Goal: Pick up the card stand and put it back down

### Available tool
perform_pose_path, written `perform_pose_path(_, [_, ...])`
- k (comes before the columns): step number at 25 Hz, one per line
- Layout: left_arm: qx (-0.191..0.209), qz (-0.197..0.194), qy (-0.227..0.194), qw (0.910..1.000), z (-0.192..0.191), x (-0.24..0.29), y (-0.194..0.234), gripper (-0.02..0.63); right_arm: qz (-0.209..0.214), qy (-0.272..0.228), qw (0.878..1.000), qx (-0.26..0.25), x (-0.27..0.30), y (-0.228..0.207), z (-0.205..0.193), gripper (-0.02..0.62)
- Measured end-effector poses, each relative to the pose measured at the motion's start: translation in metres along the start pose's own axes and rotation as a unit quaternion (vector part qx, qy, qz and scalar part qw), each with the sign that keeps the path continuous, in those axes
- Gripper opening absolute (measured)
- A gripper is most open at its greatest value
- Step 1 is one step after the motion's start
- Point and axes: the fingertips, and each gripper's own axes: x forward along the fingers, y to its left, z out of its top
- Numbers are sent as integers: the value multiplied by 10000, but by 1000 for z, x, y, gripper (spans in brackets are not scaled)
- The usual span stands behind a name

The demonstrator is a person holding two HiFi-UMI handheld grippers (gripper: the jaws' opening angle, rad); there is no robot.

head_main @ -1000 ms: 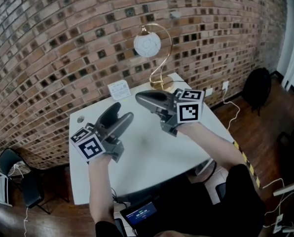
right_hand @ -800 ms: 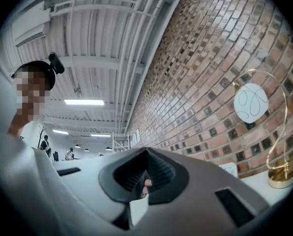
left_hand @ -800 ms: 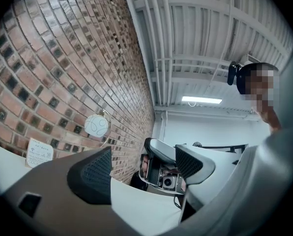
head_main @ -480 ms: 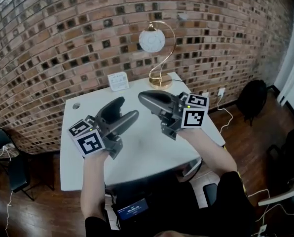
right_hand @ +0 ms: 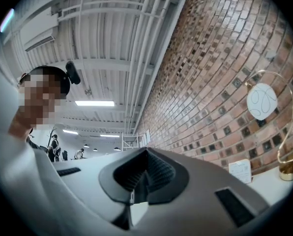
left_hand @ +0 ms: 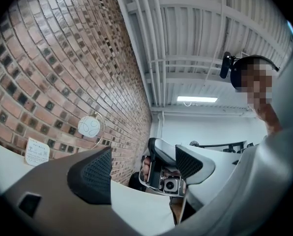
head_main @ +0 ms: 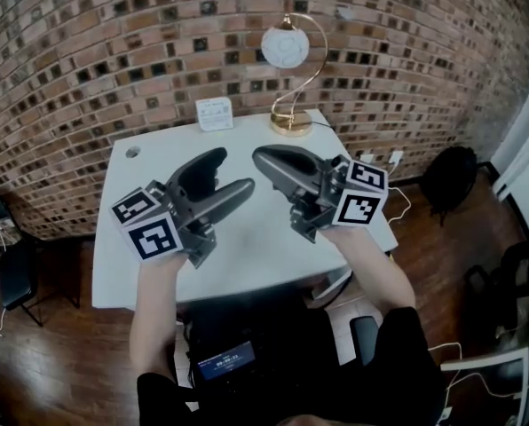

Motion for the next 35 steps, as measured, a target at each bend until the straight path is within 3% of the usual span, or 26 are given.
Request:
perform_pose_path(19, [217, -183, 79, 9996, -8, 1, -52, 397, 316, -153, 9994, 10, -23, 47, -1, 11])
perform_pose_path(28, [122, -157, 70, 9998, -7, 2, -61, 397, 298, -112, 9994, -169, -23, 57, 10, 11])
perform_pose_path(35, [448, -208, 32, 9988, -7, 4, -71, 397, 418, -231, 9984, -300, -29, 69, 6, 11])
